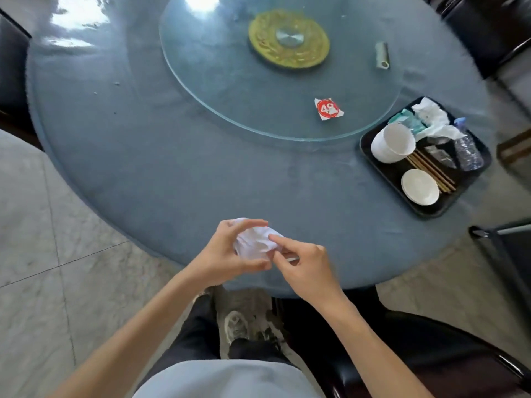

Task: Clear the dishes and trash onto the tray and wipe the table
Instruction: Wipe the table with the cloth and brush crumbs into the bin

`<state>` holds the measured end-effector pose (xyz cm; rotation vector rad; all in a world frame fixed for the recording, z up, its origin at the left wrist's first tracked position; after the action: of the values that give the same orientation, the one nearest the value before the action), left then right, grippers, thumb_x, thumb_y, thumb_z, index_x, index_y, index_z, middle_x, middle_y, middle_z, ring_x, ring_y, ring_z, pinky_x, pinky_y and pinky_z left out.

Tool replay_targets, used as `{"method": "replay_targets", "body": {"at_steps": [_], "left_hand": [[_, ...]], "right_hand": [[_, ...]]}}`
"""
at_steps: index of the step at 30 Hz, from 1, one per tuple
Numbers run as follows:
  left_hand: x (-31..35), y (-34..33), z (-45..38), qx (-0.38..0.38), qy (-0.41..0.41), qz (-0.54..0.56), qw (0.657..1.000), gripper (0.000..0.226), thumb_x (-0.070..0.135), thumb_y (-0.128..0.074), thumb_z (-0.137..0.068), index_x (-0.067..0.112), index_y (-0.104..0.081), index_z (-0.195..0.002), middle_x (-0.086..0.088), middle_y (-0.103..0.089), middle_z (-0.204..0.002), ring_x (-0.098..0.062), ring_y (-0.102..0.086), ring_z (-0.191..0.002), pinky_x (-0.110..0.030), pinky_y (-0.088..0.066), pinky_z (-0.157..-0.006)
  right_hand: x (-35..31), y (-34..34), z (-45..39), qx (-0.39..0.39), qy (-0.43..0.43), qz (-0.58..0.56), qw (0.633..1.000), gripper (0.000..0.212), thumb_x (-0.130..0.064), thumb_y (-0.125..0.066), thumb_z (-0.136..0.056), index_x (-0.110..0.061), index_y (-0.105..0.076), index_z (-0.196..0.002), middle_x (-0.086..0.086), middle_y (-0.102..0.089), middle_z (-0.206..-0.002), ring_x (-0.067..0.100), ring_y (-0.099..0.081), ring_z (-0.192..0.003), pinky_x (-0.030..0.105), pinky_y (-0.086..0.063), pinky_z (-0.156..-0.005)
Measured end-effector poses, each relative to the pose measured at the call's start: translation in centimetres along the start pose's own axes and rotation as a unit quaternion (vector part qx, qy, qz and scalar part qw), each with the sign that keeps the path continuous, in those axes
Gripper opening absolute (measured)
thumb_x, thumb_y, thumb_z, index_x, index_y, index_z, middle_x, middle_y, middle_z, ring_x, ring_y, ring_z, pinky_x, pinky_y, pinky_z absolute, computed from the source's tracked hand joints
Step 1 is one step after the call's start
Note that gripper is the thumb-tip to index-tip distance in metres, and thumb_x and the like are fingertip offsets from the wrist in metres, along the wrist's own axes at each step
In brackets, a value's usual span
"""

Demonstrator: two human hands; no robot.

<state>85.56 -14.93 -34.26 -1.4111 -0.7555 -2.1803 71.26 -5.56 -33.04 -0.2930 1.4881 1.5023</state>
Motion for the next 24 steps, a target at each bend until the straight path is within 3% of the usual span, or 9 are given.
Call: {"method": "replay_targets", "body": {"at_steps": [3, 6, 7, 10, 13, 15, 17, 19, 24], "left_hand": [[2.1, 1.2, -1.4, -0.007, -0.071, -0.039, 0.997, 0.038, 0.020, -0.086, -0.080, 0.028, -0.075, -0.116, 0.049, -0.053, -0.108, 0.016, -0.041, -0.119, -0.013, -0.042, -0.098], [1.7, 3.3, -3.2, -0.005, -0.068, -0.087, 0.994, 0.026, 0.028, -0.076, -0.089, 0.037, -0.077, -0.113, 0.063, -0.044, -0.106, -0.001, -0.019, -0.143, -0.031, -0.027, -0.115], [1.7, 4.0, -3.8, 0.002, -0.084, -0.111, 0.990, 0.023, 0.028, -0.075, -0.091, 0.038, -0.078, -0.111, 0.058, -0.048, -0.115, -0.009, -0.014, -0.148, -0.037, -0.025, -0.117], [2.1, 5.5, -5.5, 0.026, -0.130, -0.173, 0.976, 0.015, 0.038, -0.071, -0.092, 0.040, -0.080, -0.103, 0.008, -0.050, -0.150, -0.023, -0.018, -0.153, -0.051, -0.027, -0.119], [2.8, 6.3, -6.7, 0.010, -0.152, -0.160, 0.975, 0.016, 0.034, -0.067, -0.095, 0.031, -0.082, -0.100, 0.010, -0.067, -0.127, -0.014, -0.042, -0.143, -0.054, -0.023, -0.121], [3.8, 6.8, -7.1, -0.002, -0.177, -0.150, 0.973, 0.016, 0.026, -0.066, -0.097, 0.021, -0.081, -0.100, 0.011, -0.074, -0.110, -0.009, -0.064, -0.118, -0.044, -0.021, -0.123], [5.1, 7.4, -7.3, -0.018, -0.182, -0.133, 0.974, 0.015, 0.024, -0.064, -0.098, 0.017, -0.078, -0.100, 0.011, -0.075, -0.097, -0.009, -0.070, -0.093, -0.034, -0.038, -0.113], [6.1, 8.1, -7.3, -0.034, -0.161, -0.100, 0.981, 0.010, 0.020, -0.065, -0.099, 0.017, -0.075, -0.099, 0.013, -0.074, -0.092, -0.008, -0.069, -0.086, -0.027, -0.051, -0.088], [7.0, 11.1, -7.0, -0.027, -0.122, 0.016, 0.992, 0.013, 0.020, -0.064, -0.099, 0.009, -0.071, -0.101, -0.005, -0.072, -0.091, -0.011, -0.063, -0.083, -0.026, -0.047, -0.078]], "right_hand": [[-1.0, -0.3, -1.1, 0.016, -0.016, -0.004, 1.000, 0.033, -0.029, -0.074, -0.090, -0.046, -0.074, -0.118, -0.020, -0.078, -0.099, -0.002, -0.075, -0.085, 0.030, -0.061, -0.080], [-2.1, -0.9, -2.4, 0.009, -0.024, -0.022, 0.999, 0.034, -0.034, -0.074, -0.093, -0.061, -0.066, -0.111, -0.026, -0.076, -0.094, -0.007, -0.073, -0.084, 0.023, -0.060, -0.079], [-2.3, -1.2, -2.9, 0.014, -0.032, -0.030, 0.999, 0.026, -0.035, -0.074, -0.094, -0.056, -0.071, -0.110, -0.026, -0.077, -0.093, -0.008, -0.072, -0.084, 0.022, -0.059, -0.079], [-3.0, -1.5, -4.2, 0.032, -0.048, -0.046, 0.997, 0.017, -0.040, -0.071, -0.096, -0.040, -0.079, -0.111, -0.021, -0.078, -0.087, -0.004, -0.072, -0.079, 0.026, -0.059, -0.076], [-3.6, -1.4, -5.7, 0.037, -0.049, -0.025, 0.998, 0.013, -0.043, -0.071, -0.094, -0.040, -0.080, -0.103, -0.019, -0.065, -0.059, 0.006, -0.059, -0.056, 0.025, -0.051, -0.060], [-3.5, -0.8, -6.9, 0.052, -0.046, 0.035, 0.997, 0.012, -0.043, -0.074, -0.091, -0.038, -0.080, -0.100, -0.013, -0.054, -0.056, 0.008, -0.051, -0.056, 0.024, -0.042, -0.057], [-2.6, -0.6, -8.2, 0.052, -0.051, 0.100, 0.992, 0.016, -0.046, -0.073, -0.090, -0.039, -0.080, -0.102, -0.011, -0.050, -0.067, 0.007, -0.049, -0.064, 0.027, -0.038, -0.060], [-1.4, -0.3, -9.2, 0.051, -0.056, 0.115, 0.990, 0.012, -0.044, -0.075, -0.090, -0.041, -0.079, -0.101, -0.010, -0.050, -0.079, 0.013, -0.054, -0.074, 0.028, -0.042, -0.066], [0.2, 2.1, -11.0, 0.069, -0.028, 0.072, 0.995, 0.013, -0.028, -0.080, -0.089, -0.037, -0.082, -0.097, -0.017, -0.064, -0.103, 0.015, -0.058, -0.099, 0.029, -0.047, -0.080]]}}
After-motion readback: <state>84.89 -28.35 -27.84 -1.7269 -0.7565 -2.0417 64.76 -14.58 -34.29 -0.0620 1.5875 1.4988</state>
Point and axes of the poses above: each hand's wrist, its own z-axis away from the middle knuckle, its own y-axis out of the back of the hand, x = y × z, the point moved 9 cm from there along -z, towards the middle knuckle
